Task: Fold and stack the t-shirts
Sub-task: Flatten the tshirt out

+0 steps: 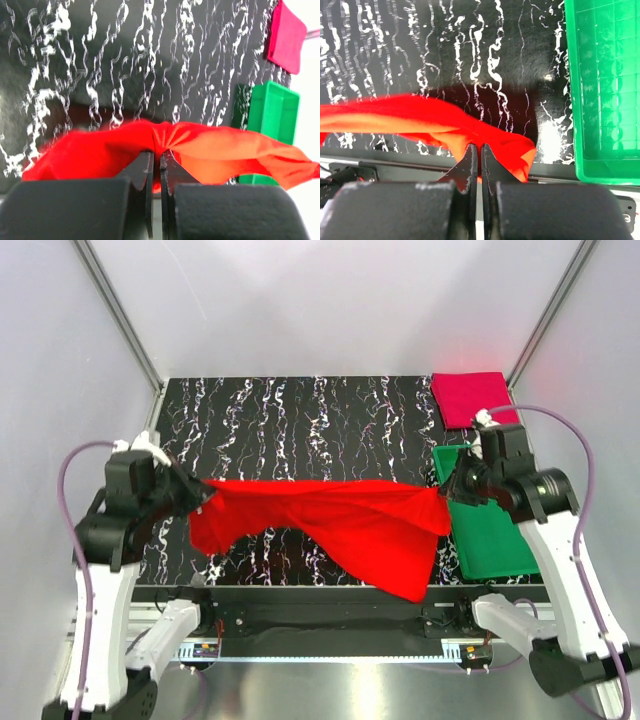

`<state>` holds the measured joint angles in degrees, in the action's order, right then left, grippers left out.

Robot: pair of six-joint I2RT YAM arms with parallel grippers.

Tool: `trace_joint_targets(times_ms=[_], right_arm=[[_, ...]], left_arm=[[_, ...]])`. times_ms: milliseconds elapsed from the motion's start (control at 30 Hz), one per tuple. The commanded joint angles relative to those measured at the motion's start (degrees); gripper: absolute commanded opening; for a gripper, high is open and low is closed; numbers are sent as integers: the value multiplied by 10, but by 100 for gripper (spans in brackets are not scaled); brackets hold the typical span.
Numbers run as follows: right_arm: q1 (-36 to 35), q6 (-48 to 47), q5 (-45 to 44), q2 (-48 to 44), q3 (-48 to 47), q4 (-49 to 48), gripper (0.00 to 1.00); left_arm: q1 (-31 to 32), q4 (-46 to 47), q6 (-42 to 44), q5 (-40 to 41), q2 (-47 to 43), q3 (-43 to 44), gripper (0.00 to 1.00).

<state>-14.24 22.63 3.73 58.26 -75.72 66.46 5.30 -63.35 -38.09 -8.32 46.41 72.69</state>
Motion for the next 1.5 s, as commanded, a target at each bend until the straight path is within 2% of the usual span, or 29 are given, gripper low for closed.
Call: trace_joint_targets(times_ms=[0, 100, 233, 333, 433, 467, 533, 567, 600, 633, 667, 700, 767, 800, 833, 867, 900, 967, 1000, 1033, 1200, 1300, 1467], right_arm=[[4, -8, 16, -85, 8, 17, 0], [3, -4, 25, -133, 8, 29, 0], [3, -10, 7, -133, -9, 37, 0], [3, -15, -30, -82, -21, 26, 0], [3, -12, -34, 19, -35, -17, 0], [4, -13, -29, 87, -49, -44, 0], [4, -23, -7, 171, -80, -55, 0], [4, -30, -1, 261, -137, -47, 0], [5, -42, -8, 305, -166, -40, 0], [7, -44, -14, 346, -200, -32, 0], [10, -49, -15, 423, -267, -7, 6], [12, -58, -14, 457, -298, 3, 13], [14, -67, -9, 526, -374, 44, 33], [14, -66, -7, 533, -379, 45, 37], [14, -65, -6, 534, -376, 41, 40], [14, -65, -4, 531, -355, 36, 46], [14, -69, 0, 524, -340, 31, 48], [13, -72, 1, 483, -275, 9, 49], [13, -73, 3, 483, -249, 0, 50], [13, -73, 9, 455, -223, -22, 50], [-2, -73, 77, 361, -52, -79, 50], [-17, -70, 96, 312, 16, -95, 50], [-30, -51, 127, 238, 99, -115, 50]], left_arm=[[-5, -10, -37, -28, -84, -13, 0], [-5, -19, -65, -43, -134, -39, 0], [-5, -18, -89, -37, -150, -60, 0], [-5, 0, -79, -13, -109, -51, 4], [-5, 31, -61, 17, -25, -35, 6], [-5, 36, -58, 37, 38, -26, 6], [-6, 40, -55, 64, 105, 22, 9], [-5, 47, -39, 99, 145, 39, 15], [-6, 56, -36, 122, 215, 53, 32], [-11, 53, -34, 130, 260, 90, 39], [-19, 51, -10, 116, 296, 118, 45], [-17, 34, 0, 131, 356, 144, 59], [-17, 28, 21, 143, 390, 184, 69], [-17, 27, 29, 146, 401, 189, 76], [-17, 26, 34, 146, 407, 179, 79], [-16, 26, 42, 138, 405, 169, 79], [-17, 28, 43, 131, 401, 155, 79], [-15, 45, 50, 97, 354, 63, 75], [-15, 52, 50, 86, 354, 62, 75], [-14, 61, 50, 70, 335, 6, 73], [-14, 89, 26, 12, 215, -178, 68], [-14, 104, 2, 2, 172, -249, 64], [-14, 125, -16, 29, 163, -294, 56]])
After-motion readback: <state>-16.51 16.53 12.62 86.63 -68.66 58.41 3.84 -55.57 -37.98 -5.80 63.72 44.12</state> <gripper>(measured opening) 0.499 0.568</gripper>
